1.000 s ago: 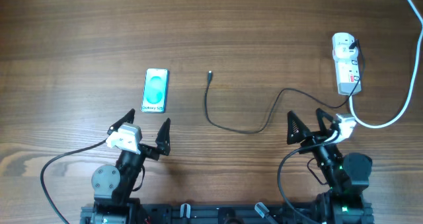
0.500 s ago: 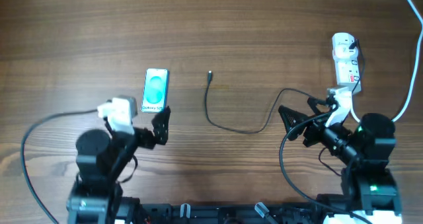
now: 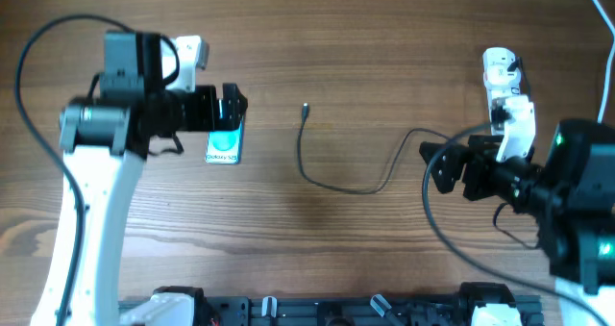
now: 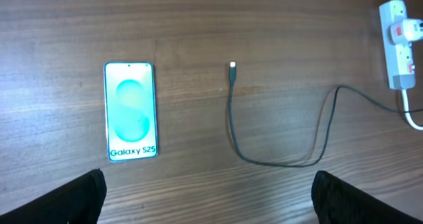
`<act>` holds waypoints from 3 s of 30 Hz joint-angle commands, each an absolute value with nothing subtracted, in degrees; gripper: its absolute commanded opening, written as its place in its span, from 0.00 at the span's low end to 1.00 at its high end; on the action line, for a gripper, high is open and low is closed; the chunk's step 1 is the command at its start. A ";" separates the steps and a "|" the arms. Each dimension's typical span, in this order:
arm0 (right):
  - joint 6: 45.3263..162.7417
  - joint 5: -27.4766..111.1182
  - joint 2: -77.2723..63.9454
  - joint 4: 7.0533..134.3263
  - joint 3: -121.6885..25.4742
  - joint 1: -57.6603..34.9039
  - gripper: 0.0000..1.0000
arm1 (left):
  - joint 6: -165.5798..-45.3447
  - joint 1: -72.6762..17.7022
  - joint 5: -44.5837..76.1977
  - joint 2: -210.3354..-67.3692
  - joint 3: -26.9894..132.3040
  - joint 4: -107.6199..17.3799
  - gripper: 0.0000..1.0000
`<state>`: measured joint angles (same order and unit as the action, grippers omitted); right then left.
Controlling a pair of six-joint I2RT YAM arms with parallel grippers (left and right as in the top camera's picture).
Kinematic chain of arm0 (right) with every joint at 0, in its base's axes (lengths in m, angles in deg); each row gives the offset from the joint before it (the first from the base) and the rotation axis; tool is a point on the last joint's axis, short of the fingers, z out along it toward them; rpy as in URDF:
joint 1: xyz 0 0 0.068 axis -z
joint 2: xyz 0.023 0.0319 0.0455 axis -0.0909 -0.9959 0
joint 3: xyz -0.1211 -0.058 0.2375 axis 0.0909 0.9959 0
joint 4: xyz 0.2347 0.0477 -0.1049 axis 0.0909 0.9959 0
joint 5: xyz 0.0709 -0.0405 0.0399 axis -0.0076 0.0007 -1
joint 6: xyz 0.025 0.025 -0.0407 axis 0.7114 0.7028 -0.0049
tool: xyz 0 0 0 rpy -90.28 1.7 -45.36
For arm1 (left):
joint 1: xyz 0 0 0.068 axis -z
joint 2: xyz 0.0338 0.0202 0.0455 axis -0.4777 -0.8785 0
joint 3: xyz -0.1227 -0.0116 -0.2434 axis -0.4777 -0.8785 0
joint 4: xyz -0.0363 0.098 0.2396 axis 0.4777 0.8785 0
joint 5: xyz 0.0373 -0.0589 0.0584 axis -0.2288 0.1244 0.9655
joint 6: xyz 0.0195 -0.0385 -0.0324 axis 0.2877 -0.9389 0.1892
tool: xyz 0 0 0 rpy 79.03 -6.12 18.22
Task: Plug charger to phone and switch on socket
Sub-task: 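Move the left gripper over the phone and lower onto it, then grasp the phone's edge with the left gripper and lift it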
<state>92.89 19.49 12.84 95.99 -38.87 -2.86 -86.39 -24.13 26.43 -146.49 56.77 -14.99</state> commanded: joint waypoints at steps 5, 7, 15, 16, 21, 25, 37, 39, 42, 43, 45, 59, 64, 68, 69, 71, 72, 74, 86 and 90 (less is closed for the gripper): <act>91.82 26.31 -4.44 110.44 -52.12 -2.78 1.00 | -84.42 -24.96 28.18 -157.09 65.68 -9.85 1.00; 91.62 26.34 -8.55 108.95 -52.12 -2.78 1.00 | -84.49 -24.96 29.27 -157.77 65.68 -10.82 1.00; 85.24 17.00 -23.13 105.30 -52.12 -2.78 0.99 | -86.94 -24.96 31.52 -164.13 65.62 -9.20 1.00; 85.35 17.46 -23.66 105.32 -52.12 -2.78 0.99 | -89.98 -24.96 36.83 -167.12 65.57 -8.08 1.00; 85.61 17.88 -23.66 103.44 -52.12 -3.15 0.99 | -90.39 -24.96 38.82 -175.91 65.55 -8.63 1.00; 85.52 18.34 -23.66 103.05 -52.12 -3.56 0.99 | -88.69 -24.96 41.20 -182.62 65.25 -10.33 0.97; 85.00 18.53 -23.66 102.33 -52.12 -7.74 1.00 | -86.11 -24.90 41.60 -184.89 53.29 -24.94 0.97; 85.00 18.53 -23.66 102.37 -52.12 -7.74 1.00 | -86.13 -24.90 41.60 -184.96 51.39 -27.21 0.97; 85.06 18.51 -23.66 102.39 -51.86 -7.96 1.00 | -86.15 -24.90 41.36 -185.07 50.23 -28.54 0.97; 85.19 18.53 -23.66 102.33 -51.66 -7.96 1.00 | -86.15 -24.90 41.34 -185.09 50.23 -28.65 0.97; 85.19 18.53 -23.66 102.20 -51.37 -7.96 1.00 | -86.15 -24.90 41.38 -185.13 50.23 -29.44 0.98; 85.26 19.65 -23.66 102.00 -51.37 -7.96 1.00 | -86.65 -21.73 41.58 -190.05 49.84 -30.09 0.91; 85.83 20.48 -23.66 102.00 -51.37 -7.96 1.00 | -89.65 -20.07 41.60 -190.05 49.82 -30.29 0.82; 85.85 20.48 -23.66 102.09 -51.35 -7.96 1.00 | -92.25 -19.94 41.58 -190.05 49.82 -30.18 0.78; 85.85 20.46 -23.66 102.09 -51.37 -7.96 1.00 | -92.23 -19.94 41.60 -190.05 49.82 -30.09 0.78; 85.83 20.48 -23.66 102.09 -51.37 -7.96 1.00 | -92.25 -19.96 41.60 -190.05 49.82 -30.14 0.77; 85.85 20.48 -23.66 102.09 -51.37 -7.96 1.00 | -92.27 -19.96 41.58 -190.05 49.82 -30.16 0.76; 85.83 20.48 -23.66 102.09 -51.37 -7.96 1.00 | -92.99 -19.96 41.58 -190.05 49.82 -30.25 0.74; 85.87 20.48 -23.66 102.17 -51.35 -7.96 1.00 | -95.44 -19.96 41.34 -190.05 49.82 -30.49 0.59; 85.87 20.48 -23.66 102.20 -51.35 -7.96 1.00 | -95.44 -19.96 41.34 -189.99 49.95 -29.98 0.59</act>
